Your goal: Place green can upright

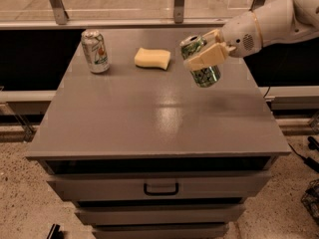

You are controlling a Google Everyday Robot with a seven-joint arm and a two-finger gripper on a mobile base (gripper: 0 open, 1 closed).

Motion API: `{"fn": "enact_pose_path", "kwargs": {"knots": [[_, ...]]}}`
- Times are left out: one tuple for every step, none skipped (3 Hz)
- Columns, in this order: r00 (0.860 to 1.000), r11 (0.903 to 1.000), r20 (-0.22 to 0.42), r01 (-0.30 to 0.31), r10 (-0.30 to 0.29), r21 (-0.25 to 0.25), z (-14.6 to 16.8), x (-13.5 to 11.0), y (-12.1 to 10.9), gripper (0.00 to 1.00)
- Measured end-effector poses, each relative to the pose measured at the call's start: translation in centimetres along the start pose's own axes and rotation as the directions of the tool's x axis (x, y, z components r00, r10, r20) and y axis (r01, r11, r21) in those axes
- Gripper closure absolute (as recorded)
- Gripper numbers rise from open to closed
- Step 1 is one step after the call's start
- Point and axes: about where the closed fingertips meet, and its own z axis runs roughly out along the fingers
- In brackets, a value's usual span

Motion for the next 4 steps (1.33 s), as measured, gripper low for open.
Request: {"fn": "enact_pose_path", "kwargs": {"knots": [[0.999, 0.9990, 0.013, 0.044, -0.044, 0.003, 0.0, -0.2, 0.1, 1.00], [0.999, 0.9992, 0.013, 0.040, -0.040, 0.002, 0.0, -0.2, 0.1, 1.00], [0.993, 0.9991, 0.116, 0.039, -0.037, -0.018, 0.0, -0.6, 0.1, 1.00], [0.957, 0.9974, 0.286, 0.060, -0.046, -0.040, -0.4, -1.4, 0.2, 1.00]]}}
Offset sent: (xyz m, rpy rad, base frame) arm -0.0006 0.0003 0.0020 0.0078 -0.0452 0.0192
